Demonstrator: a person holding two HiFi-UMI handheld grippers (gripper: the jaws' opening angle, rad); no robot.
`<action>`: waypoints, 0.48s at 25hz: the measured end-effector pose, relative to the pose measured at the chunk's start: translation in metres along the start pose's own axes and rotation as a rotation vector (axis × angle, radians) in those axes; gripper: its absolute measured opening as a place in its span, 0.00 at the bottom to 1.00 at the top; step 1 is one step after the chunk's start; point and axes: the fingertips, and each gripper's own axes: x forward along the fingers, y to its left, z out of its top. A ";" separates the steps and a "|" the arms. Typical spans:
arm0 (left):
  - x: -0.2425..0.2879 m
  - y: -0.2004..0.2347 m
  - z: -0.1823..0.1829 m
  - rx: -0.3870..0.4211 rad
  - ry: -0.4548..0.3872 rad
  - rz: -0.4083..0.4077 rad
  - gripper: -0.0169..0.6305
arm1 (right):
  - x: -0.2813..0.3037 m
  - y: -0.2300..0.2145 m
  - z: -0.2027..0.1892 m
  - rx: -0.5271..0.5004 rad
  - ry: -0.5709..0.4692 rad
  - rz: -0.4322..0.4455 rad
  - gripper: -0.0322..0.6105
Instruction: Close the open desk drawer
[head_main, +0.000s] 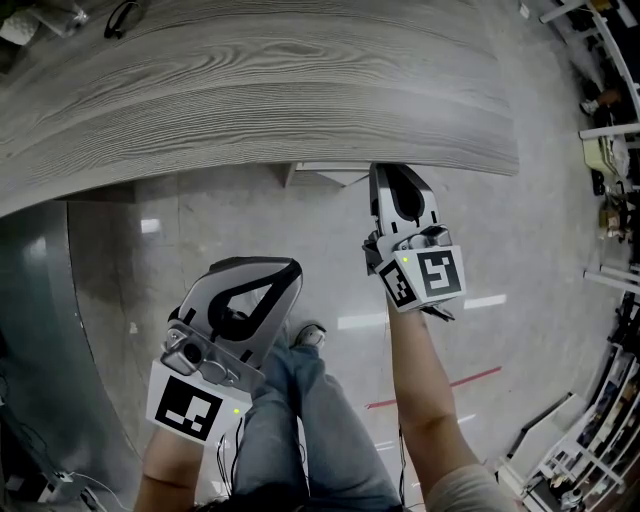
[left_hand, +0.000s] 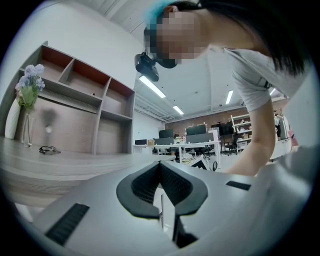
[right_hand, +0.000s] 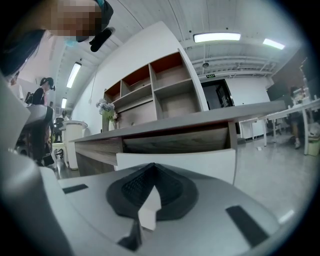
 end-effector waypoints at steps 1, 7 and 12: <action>0.000 0.000 0.001 0.001 0.000 0.001 0.04 | 0.000 0.000 0.000 -0.003 0.002 0.001 0.06; 0.001 -0.009 0.013 0.018 -0.002 -0.008 0.04 | -0.008 0.011 0.011 -0.019 0.000 0.034 0.06; 0.003 -0.024 0.035 0.016 0.002 -0.017 0.04 | -0.032 0.030 0.037 -0.011 -0.007 0.072 0.06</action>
